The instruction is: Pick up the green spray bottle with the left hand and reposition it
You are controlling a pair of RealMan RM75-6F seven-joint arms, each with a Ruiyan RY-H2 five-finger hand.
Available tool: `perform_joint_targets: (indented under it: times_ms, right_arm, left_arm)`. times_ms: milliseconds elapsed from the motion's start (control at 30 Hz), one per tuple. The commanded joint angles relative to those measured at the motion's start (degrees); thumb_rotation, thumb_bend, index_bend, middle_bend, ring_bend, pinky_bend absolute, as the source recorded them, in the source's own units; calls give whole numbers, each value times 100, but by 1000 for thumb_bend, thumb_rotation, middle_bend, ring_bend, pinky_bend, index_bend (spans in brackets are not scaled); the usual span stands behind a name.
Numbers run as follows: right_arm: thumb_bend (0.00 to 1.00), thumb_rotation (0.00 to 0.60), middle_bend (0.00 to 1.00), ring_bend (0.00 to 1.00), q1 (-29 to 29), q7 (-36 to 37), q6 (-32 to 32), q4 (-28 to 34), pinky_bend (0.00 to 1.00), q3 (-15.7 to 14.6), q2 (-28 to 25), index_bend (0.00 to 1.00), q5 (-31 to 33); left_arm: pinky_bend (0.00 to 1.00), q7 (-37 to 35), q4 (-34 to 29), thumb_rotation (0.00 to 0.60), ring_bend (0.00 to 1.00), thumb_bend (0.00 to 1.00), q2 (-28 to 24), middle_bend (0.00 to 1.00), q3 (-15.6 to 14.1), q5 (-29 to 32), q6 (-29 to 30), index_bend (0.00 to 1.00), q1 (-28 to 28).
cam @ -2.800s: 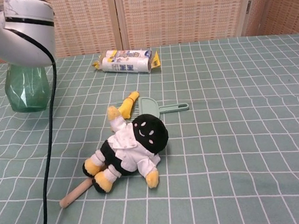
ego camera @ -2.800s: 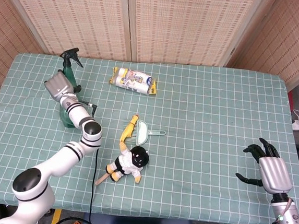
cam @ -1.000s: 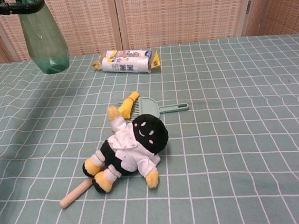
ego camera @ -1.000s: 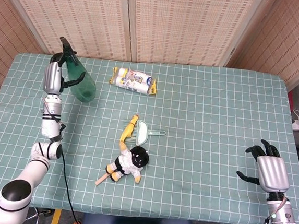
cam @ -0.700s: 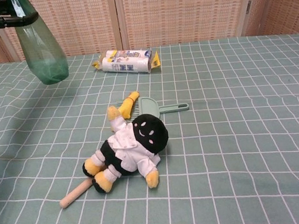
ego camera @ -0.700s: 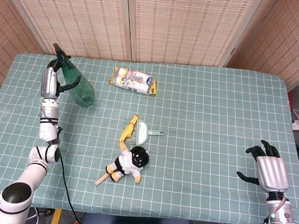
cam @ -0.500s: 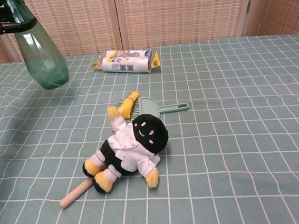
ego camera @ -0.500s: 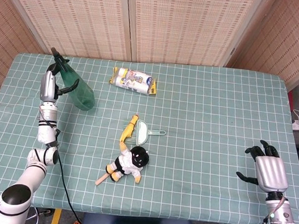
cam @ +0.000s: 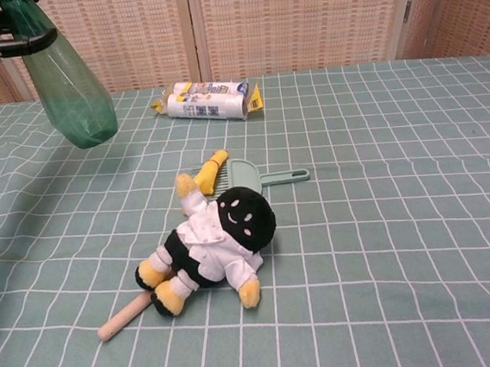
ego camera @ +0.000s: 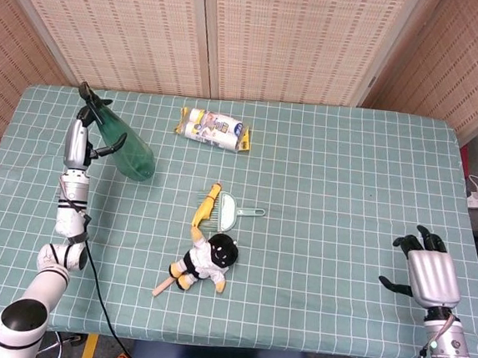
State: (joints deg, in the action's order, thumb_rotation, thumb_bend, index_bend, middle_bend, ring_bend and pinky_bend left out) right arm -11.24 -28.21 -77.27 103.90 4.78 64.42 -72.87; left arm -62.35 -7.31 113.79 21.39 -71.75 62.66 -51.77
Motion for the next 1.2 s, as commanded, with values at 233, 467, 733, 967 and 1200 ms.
perform_joint_targets:
  times_ms: [233, 467, 733, 967, 1200]
  right_arm:
    - [0, 600, 321, 114, 101, -349, -228, 142, 197, -22, 46, 371, 134]
    - [0, 600, 321, 114, 84, -628, -262, 248, 197, -5, 70, 370, 306]
    - [0, 600, 321, 114, 52, -735, -265, 298, 202, 8, 77, 366, 407]
    - [0, 600, 324, 114, 39, -684, -246, 275, 204, 3, 67, 364, 422]
    - [0, 600, 324, 114, 32, -770, -277, 300, 204, -3, 74, 360, 470]
  left_arm:
    - [96, -500, 45, 600, 296, 312, 89, 561, -220, -181, 406, 237, 107]
    - [88, -580, 125, 600, 292, 306, 158, 564, -419, -329, 559, 248, 245]
    - [89, -486, 163, 600, 296, 301, 202, 586, -685, -531, 469, 310, 337]
    - [89, -435, 161, 600, 297, 300, 229, 587, -764, -570, 506, 318, 410]
    - [79, -620, 133, 600, 290, 283, 220, 576, -873, -641, 505, 323, 541]
